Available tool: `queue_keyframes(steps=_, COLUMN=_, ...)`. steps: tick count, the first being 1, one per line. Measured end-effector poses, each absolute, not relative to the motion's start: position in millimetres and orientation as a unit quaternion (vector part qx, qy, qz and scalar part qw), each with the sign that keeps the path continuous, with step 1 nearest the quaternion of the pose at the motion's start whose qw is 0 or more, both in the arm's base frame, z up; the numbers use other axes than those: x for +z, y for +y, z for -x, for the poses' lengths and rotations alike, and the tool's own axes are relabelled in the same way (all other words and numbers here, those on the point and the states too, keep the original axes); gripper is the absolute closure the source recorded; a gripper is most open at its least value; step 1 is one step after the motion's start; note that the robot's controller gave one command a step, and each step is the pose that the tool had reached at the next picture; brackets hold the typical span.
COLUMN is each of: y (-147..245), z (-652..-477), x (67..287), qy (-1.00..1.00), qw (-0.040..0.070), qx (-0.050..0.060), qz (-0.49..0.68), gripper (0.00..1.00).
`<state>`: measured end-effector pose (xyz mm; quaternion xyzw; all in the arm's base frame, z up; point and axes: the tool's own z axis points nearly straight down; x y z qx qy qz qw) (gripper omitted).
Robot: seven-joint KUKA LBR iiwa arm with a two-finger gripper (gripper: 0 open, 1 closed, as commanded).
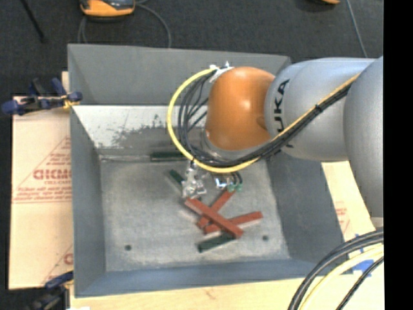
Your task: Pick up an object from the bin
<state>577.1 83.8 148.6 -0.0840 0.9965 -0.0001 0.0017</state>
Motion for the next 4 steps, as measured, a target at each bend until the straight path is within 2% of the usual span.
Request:
queue_keyframes(steps=1, y=71.7, z=-569.7, x=192.3, qy=0.996, qw=-0.002, qx=0.000, qz=0.091, gripper=1.00)
queue_keyframes(steps=2, y=-12.0, z=-574.3, x=161.3, qy=0.985, qw=0.001, qx=-0.001, qz=0.170, gripper=0.00)
queue_keyframes(steps=3, y=-11.4, z=-574.7, x=161.6, qy=0.986, qw=0.002, qx=0.000, qz=0.170, gripper=0.00)
queue_keyframes(steps=4, y=-35.3, z=-579.9, x=79.9, qy=0.989, qw=0.002, qx=0.000, qz=0.150, gripper=1.00)
